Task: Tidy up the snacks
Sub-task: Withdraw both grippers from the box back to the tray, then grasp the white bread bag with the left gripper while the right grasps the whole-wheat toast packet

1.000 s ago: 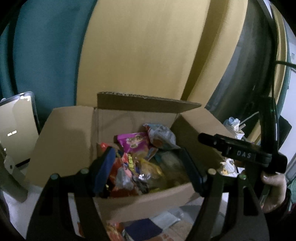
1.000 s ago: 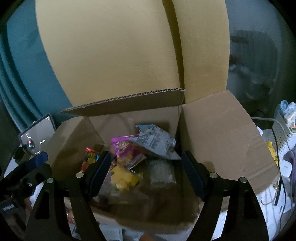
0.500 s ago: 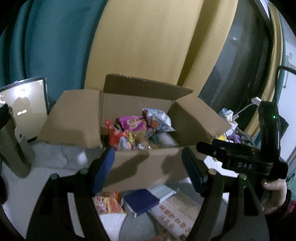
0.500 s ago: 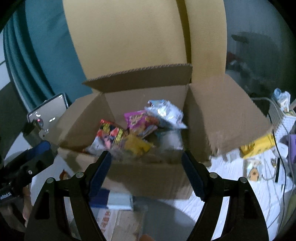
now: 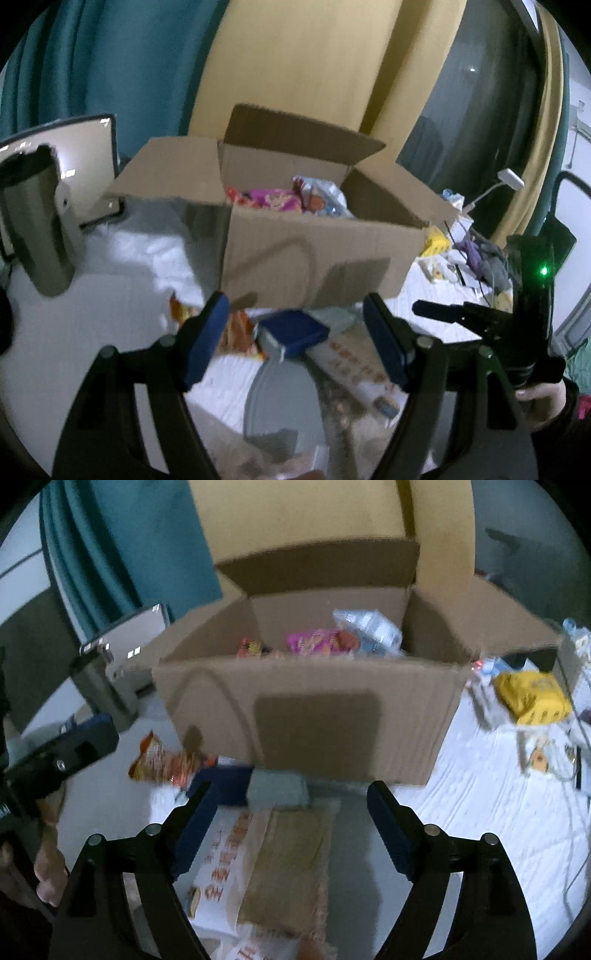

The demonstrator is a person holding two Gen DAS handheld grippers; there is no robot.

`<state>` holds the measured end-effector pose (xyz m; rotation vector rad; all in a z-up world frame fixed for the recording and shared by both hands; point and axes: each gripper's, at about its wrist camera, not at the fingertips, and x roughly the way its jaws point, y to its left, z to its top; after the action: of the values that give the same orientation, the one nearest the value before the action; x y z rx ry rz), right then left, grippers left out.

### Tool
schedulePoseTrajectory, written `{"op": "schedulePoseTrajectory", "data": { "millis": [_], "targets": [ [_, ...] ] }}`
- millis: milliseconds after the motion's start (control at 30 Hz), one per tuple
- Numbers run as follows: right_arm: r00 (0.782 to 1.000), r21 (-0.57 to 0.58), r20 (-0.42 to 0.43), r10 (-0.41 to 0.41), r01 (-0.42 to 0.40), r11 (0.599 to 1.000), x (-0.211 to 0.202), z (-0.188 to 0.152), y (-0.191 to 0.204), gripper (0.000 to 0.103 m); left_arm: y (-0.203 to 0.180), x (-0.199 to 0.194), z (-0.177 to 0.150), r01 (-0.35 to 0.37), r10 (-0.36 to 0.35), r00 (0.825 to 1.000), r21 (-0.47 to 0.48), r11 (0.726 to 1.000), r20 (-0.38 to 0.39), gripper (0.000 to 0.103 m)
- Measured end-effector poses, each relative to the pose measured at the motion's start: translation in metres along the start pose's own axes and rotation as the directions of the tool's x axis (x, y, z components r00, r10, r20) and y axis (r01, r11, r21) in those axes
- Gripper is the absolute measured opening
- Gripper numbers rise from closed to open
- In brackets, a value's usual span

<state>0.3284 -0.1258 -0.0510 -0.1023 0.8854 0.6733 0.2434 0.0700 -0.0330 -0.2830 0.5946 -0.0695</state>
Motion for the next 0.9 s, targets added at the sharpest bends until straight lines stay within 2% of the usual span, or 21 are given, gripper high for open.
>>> {"op": "schedulePoseTrajectory", "data": {
  "millis": [333,533,600,633,800,900],
  "targets": [
    [0.997,-0.096,-0.055,-0.047,0.041,0.995,0.02,-0.035,0.028,0.086,0.016,-0.005,-0.047,-0.01,0.008,0.999,-0.04,0.999,-0.046,0.076],
    [0.996,-0.089,-0.067,-0.066,0.06,0.994,0.034,-0.046,0.031,0.094,0.03,-0.009,-0.077,-0.05,0.045,0.994,-0.05,0.998,-0.095,0.077],
    [0.996,-0.08,-0.071,-0.055,0.049,0.996,0.036,-0.047,0.03,0.095,0.033,-0.012,-0.085,-0.057,0.053,0.994,-0.051,0.997,-0.092,0.092],
    [0.996,-0.076,-0.073,-0.047,0.042,0.996,0.036,-0.047,0.029,0.095,0.034,-0.014,-0.088,-0.057,0.052,0.995,-0.053,0.997,-0.09,0.094],
    [0.998,-0.06,-0.059,-0.012,0.009,0.998,0.033,-0.05,0.025,0.092,0.029,-0.009,-0.095,-0.036,0.033,0.99,-0.023,0.999,-0.136,0.095],
    [0.999,-0.064,-0.053,0.003,-0.007,0.998,0.028,-0.052,0.025,0.087,0.024,0.005,-0.102,-0.045,0.046,0.975,0.008,0.999,-0.217,0.095]
  ]
}}
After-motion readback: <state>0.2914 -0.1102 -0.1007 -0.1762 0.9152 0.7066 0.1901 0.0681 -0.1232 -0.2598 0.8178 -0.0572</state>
